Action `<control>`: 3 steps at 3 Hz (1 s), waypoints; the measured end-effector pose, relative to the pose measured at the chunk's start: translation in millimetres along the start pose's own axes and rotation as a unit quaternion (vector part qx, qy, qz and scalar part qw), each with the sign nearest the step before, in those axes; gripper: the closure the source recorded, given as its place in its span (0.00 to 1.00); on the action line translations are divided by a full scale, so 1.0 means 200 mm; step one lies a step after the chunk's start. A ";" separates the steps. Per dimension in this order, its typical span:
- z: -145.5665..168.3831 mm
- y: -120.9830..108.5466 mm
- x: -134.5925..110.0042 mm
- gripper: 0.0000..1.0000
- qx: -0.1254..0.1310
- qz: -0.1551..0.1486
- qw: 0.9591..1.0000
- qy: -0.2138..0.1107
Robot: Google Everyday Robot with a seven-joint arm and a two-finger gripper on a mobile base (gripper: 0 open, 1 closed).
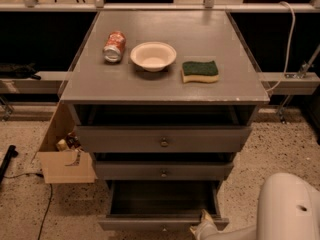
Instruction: Open bottom drawer
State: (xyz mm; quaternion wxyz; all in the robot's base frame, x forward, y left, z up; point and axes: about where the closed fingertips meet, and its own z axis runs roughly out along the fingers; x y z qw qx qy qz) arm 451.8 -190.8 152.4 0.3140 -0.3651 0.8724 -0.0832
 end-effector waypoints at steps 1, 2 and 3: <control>-0.03 0.01 0.01 1.00 -0.001 0.004 1.000 0.001; -0.03 0.01 0.01 1.00 -0.001 0.004 1.000 0.001; -0.03 0.01 0.01 1.00 -0.002 0.005 1.000 0.005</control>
Offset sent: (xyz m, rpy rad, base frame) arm -0.3168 -0.0185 -0.0964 0.1757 0.0782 -0.2152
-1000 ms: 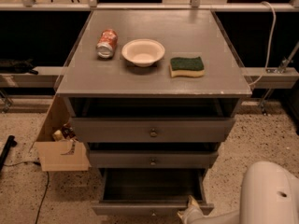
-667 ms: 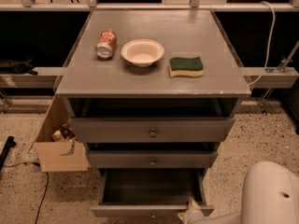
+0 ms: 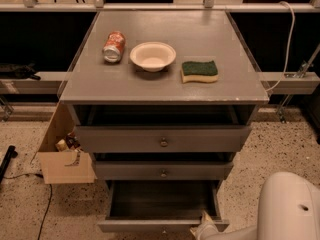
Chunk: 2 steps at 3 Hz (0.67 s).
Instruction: Open bottom drawer
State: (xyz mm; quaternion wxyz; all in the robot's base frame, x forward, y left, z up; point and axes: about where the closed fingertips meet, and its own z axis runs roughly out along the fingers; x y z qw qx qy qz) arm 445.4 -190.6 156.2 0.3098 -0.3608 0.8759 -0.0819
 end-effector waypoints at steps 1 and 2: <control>-0.02 0.03 0.03 1.00 -0.003 0.008 1.000 0.003; -0.02 0.03 0.03 1.00 -0.003 0.008 1.000 0.003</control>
Offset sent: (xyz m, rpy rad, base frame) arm -0.2184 -0.0292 -0.1031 0.1161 0.1550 -0.2181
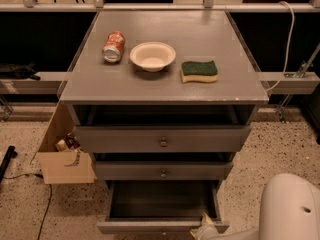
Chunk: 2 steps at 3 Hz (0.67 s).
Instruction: Open bottom drawer
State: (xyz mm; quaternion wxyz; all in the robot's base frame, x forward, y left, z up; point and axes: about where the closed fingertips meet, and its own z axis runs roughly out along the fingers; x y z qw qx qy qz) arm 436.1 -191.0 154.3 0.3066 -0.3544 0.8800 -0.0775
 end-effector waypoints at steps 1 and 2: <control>0.00 0.00 0.00 0.74 0.000 0.000 1.000 0.000; 0.00 0.00 0.00 0.51 0.000 0.000 1.000 0.000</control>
Offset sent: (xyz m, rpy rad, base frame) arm 0.0000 0.0000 0.0000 0.0000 0.0000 0.0000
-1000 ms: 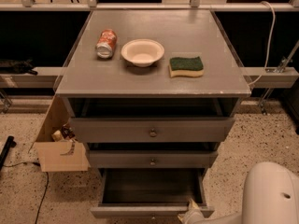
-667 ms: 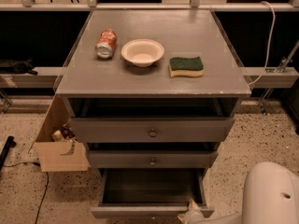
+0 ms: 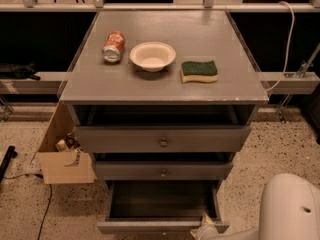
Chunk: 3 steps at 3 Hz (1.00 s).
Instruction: Open bottom drawer
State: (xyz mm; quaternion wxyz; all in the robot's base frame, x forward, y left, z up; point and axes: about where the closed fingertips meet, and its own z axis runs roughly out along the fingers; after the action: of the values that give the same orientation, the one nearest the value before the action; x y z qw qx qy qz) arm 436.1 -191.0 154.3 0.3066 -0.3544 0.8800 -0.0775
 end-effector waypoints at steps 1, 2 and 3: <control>0.00 0.00 0.00 0.28 0.000 0.000 1.000 0.000; 0.00 0.00 0.00 0.03 0.000 0.000 1.000 0.000; 0.00 0.00 0.00 0.00 0.000 0.000 1.000 0.000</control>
Offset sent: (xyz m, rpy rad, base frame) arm 0.0000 0.0000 0.0000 0.0000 0.0000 0.0000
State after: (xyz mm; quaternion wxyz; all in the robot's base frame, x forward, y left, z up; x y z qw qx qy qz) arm 436.1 -190.9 154.3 0.3066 -0.3544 0.8800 -0.0774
